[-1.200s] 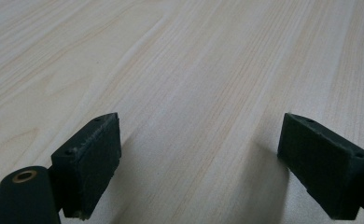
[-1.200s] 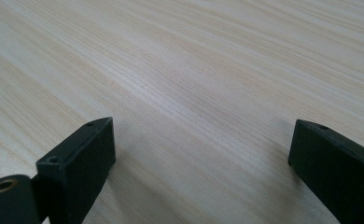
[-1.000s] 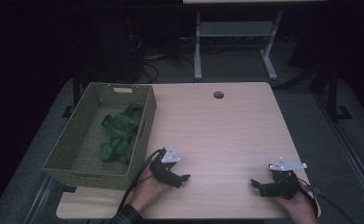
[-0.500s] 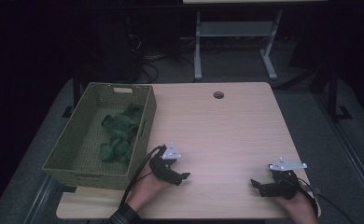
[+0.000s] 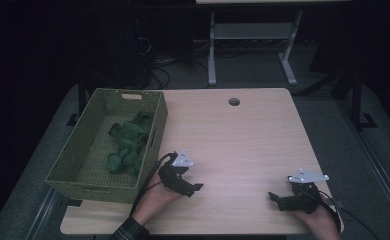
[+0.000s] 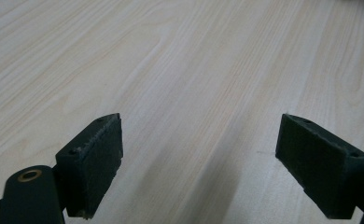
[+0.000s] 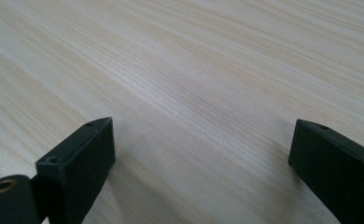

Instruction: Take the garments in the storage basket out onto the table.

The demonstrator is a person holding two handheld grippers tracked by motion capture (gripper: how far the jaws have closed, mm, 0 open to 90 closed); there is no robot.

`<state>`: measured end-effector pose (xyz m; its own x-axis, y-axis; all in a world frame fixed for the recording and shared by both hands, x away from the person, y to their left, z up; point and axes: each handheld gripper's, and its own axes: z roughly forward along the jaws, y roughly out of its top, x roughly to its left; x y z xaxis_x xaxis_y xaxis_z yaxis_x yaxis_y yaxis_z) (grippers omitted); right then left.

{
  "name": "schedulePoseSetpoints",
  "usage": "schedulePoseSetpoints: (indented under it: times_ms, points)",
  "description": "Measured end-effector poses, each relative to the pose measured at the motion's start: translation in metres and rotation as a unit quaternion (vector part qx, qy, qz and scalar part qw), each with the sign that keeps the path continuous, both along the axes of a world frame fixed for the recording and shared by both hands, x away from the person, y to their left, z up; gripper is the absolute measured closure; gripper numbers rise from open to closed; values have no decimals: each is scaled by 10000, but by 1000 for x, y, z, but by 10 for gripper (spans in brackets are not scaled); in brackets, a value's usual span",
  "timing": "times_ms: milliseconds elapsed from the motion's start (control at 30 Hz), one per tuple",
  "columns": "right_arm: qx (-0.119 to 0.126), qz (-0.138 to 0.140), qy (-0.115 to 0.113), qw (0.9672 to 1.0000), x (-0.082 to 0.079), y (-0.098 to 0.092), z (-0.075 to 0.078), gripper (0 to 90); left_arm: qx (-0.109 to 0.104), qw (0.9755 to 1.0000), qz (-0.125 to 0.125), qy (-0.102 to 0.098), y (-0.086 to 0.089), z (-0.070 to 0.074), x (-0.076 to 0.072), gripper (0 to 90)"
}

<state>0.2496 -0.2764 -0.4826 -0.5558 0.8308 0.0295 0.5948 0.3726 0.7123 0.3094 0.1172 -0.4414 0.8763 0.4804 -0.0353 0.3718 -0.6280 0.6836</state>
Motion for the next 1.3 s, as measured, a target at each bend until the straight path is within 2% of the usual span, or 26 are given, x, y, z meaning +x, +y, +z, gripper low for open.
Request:
schedulePoseSetpoints:
  times_ms: [167, 467, 800, 867, 933, 1100, 1300]
  points:
    - [0, 1, -1, 10000, 0, 0, 0, 66, 65, 10000, -53, 54, -1, 4, 0, 142]
    - [0, 1, 0, 10000, 0, 0, 0, 66, -39, 10000, 12, 67, 0, 18, 2, 142]
    - [-1, 1, -1, 10000, 0, 0, 0, 66, -13, 9999, -19, 168, -1, 27, 1, 142]
    - [0, 2, -1, 10000, 0, 0, 0, 66, -50, 9998, 15, 172, -1, 29, 1, 142]
    - [0, 1, 1, 10000, 0, 0, 0, 66, 12, 9999, -50, 135, -1, 31, 2, 142]
    - [0, 1, -1, 10000, 0, 0, 0, 66, -97, 9999, 2, 129, 0, 40, 2, 143]
    - [0, 1, -1, 10000, 0, 0, 0, 66, -59, 9999, -52, 113, -1, 46, 3, 145]
